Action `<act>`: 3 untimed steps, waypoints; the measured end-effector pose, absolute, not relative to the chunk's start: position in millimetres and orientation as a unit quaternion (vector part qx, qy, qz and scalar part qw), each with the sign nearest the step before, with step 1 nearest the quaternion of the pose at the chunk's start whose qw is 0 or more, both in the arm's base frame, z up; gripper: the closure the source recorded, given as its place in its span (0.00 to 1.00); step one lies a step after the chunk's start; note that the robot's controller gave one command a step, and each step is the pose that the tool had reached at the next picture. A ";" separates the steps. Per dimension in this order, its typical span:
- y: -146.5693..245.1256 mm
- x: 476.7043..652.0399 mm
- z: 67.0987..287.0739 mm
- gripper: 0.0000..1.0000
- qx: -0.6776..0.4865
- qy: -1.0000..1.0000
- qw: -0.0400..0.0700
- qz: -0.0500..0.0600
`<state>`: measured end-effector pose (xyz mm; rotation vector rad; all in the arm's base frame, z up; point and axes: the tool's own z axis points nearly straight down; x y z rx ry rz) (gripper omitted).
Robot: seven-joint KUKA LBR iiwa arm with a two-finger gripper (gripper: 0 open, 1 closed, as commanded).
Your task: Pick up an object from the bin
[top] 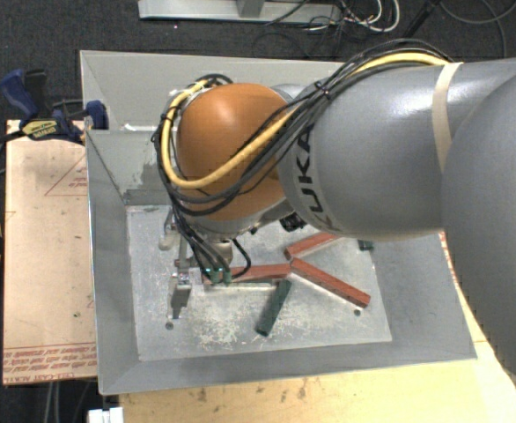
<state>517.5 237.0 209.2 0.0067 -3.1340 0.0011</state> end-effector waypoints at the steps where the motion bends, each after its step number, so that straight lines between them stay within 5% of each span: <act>1: 236.5 518.2 211.3 0.00 0.001 -1.000 0.002 0.000; 2: 238.4 514.0 198.0 0.00 -0.027 -1.000 -0.004 -0.002; 3: 195.6 512.2 141.9 0.00 -0.044 -0.999 0.000 -0.002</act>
Offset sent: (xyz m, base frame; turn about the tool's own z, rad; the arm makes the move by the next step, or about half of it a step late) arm -0.0328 0.0128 -0.0765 0.2240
